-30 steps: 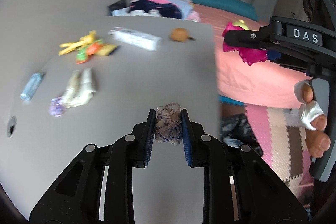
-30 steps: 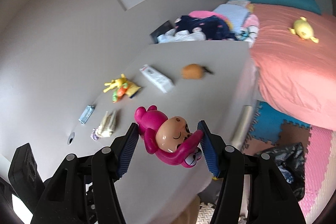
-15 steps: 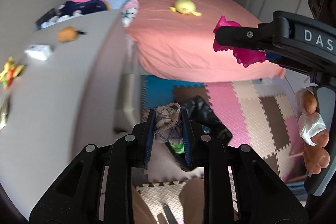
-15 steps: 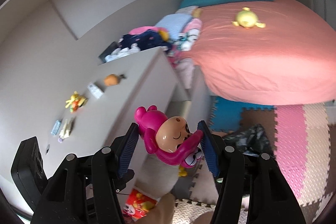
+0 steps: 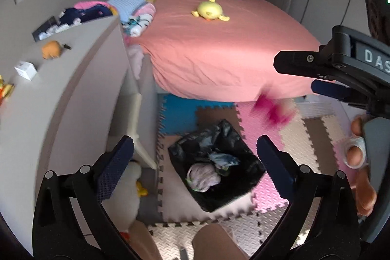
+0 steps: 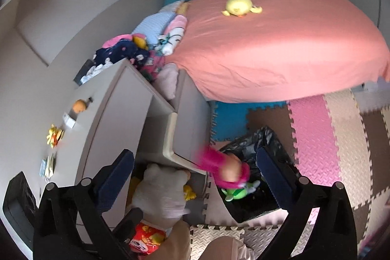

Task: Collect trash
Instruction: 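Carry the hair tie and pink monkey toward the black trash bag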

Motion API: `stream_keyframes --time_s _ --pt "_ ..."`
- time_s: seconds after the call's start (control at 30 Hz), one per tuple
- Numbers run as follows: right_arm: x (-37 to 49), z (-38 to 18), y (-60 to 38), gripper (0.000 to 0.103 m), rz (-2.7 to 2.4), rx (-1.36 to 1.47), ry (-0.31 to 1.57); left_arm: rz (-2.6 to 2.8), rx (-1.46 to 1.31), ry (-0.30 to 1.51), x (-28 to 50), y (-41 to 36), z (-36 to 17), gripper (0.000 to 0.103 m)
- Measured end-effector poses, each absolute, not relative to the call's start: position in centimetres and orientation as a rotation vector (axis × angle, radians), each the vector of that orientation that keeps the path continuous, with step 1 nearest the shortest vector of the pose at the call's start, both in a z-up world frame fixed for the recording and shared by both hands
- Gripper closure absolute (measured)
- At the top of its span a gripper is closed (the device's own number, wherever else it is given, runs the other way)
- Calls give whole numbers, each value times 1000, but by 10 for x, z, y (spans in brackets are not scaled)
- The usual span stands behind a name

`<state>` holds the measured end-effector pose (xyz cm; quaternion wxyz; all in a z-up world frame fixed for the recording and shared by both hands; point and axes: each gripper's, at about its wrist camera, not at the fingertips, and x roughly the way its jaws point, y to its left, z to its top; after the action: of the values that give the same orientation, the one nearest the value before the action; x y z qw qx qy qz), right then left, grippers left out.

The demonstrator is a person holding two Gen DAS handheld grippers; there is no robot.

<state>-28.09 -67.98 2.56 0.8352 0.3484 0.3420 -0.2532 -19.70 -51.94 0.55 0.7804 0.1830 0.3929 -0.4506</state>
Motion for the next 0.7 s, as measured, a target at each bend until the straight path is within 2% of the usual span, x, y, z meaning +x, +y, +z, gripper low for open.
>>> stream_keyframes --time_s 0.7 --pt "-259 25 -666 3 -489 748 730 -988 402 878 -190 -508 2 5"
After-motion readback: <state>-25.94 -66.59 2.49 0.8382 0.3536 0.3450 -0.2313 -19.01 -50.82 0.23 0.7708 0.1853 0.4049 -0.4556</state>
